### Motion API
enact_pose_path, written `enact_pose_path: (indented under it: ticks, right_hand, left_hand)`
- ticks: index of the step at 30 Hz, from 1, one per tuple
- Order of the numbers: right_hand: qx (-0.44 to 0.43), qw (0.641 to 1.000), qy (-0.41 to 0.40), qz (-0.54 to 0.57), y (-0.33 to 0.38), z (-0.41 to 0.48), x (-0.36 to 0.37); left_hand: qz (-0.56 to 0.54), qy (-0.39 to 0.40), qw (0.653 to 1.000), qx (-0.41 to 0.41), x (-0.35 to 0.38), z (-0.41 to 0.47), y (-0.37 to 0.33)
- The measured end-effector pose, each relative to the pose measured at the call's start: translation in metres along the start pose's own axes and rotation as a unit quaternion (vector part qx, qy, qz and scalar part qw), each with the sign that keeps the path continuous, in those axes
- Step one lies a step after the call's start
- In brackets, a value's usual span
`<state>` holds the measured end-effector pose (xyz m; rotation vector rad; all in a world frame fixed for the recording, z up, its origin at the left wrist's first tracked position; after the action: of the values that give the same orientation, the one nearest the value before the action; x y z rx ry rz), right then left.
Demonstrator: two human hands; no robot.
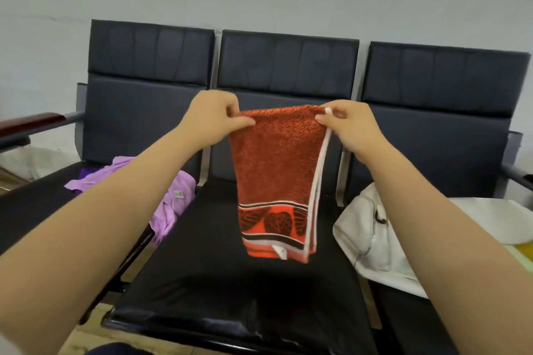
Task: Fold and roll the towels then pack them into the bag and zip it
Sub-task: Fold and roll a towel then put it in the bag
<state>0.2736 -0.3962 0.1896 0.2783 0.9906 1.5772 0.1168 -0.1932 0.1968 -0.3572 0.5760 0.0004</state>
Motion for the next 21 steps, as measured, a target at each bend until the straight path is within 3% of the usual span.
enact_pose_path:
  ticks: [2,5,7,10,14,17,18,19,21]
  right_hand:
    - [0.05,0.993,0.02,0.104,-0.005,-0.001,-0.009]
    - [-0.003,1.0,0.014,-0.007,-0.002,0.0,-0.016]
    - [0.012,0.999,0.026,0.018,0.001,-0.004,-0.011]
    - [0.076,0.99,0.043,0.111,-0.002,-0.007,-0.006]
    - [0.156,0.944,0.152,0.248,0.002,-0.014,0.001]
    - [0.208,0.898,0.259,0.289,0.006,-0.022,0.003]
    - [0.221,0.902,0.267,0.257,0.002,-0.021,0.002]
    - [0.232,0.914,0.257,0.21,-0.003,-0.018,0.001]
    - [0.237,0.944,0.208,0.092,-0.02,-0.008,0.001]
  left_hand:
    - [-0.183,0.006,0.979,-0.087,-0.005,0.001,0.005]
    - [-0.067,-0.001,0.998,0.016,-0.008,0.001,-0.003]
    - [-0.102,-0.014,0.995,-0.006,-0.008,0.001,-0.005]
    - [-0.208,0.066,0.97,-0.108,-0.001,-0.004,0.001]
    - [-0.379,0.169,0.888,-0.199,0.008,-0.02,-0.003]
    - [-0.478,0.133,0.837,-0.231,0.011,-0.021,-0.004]
    - [-0.477,0.119,0.838,-0.235,0.012,-0.019,-0.003]
    - [-0.439,0.115,0.861,-0.229,0.013,-0.016,-0.001]
    - [-0.226,0.143,0.949,-0.17,0.022,-0.01,0.01]
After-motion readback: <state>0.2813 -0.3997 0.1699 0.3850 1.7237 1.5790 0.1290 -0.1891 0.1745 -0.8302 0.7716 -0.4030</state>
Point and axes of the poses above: each hand's wrist, its own z-axis towards the middle knuckle, its own x-axis out of the palm, y = z × x, the point moved 5 cm from there along z, towards the middle knuckle, and after that the axes turned 11 degrees about -y, right-handed, at the moved point
